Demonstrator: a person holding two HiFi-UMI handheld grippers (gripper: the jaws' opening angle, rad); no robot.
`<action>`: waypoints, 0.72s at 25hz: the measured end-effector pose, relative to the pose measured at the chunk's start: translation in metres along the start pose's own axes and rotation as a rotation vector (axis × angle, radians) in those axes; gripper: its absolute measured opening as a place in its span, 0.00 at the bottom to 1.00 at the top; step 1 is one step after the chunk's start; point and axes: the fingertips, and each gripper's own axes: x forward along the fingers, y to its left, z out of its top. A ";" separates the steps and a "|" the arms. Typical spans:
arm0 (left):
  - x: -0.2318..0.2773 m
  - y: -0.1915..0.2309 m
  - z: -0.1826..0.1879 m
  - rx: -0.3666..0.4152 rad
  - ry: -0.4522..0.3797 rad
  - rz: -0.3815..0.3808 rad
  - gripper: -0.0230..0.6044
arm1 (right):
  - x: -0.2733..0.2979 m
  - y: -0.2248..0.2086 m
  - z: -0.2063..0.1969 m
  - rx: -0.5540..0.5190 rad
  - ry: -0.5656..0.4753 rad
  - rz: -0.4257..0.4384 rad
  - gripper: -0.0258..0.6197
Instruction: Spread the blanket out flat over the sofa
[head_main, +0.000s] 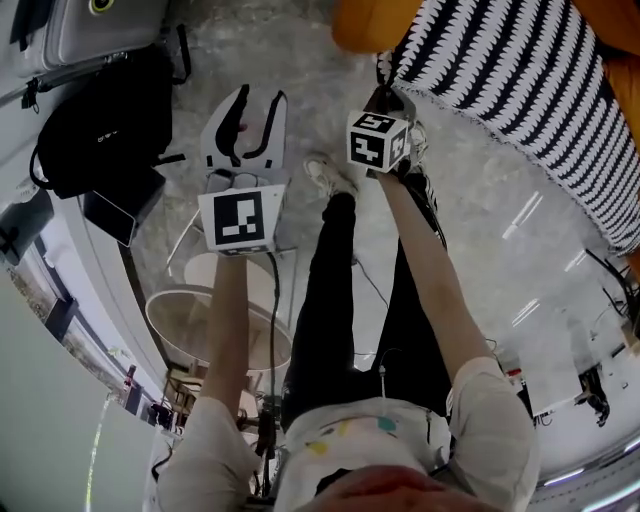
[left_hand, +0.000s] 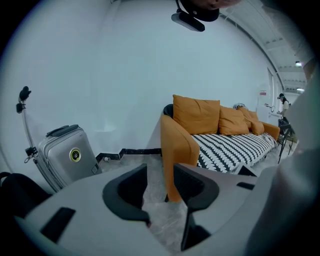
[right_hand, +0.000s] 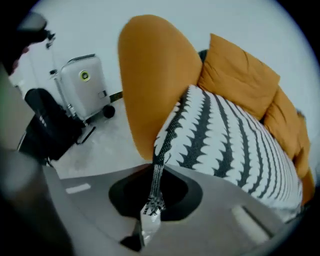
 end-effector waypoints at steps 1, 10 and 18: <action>-0.001 0.005 -0.002 -0.006 0.001 0.003 0.30 | -0.004 0.010 0.006 -0.113 -0.034 -0.003 0.05; 0.006 0.018 -0.029 -0.010 0.021 0.009 0.30 | 0.047 0.066 0.006 -0.703 0.018 0.017 0.05; 0.038 0.014 -0.033 0.006 0.024 0.006 0.30 | 0.099 0.048 -0.008 -0.984 0.106 -0.038 0.05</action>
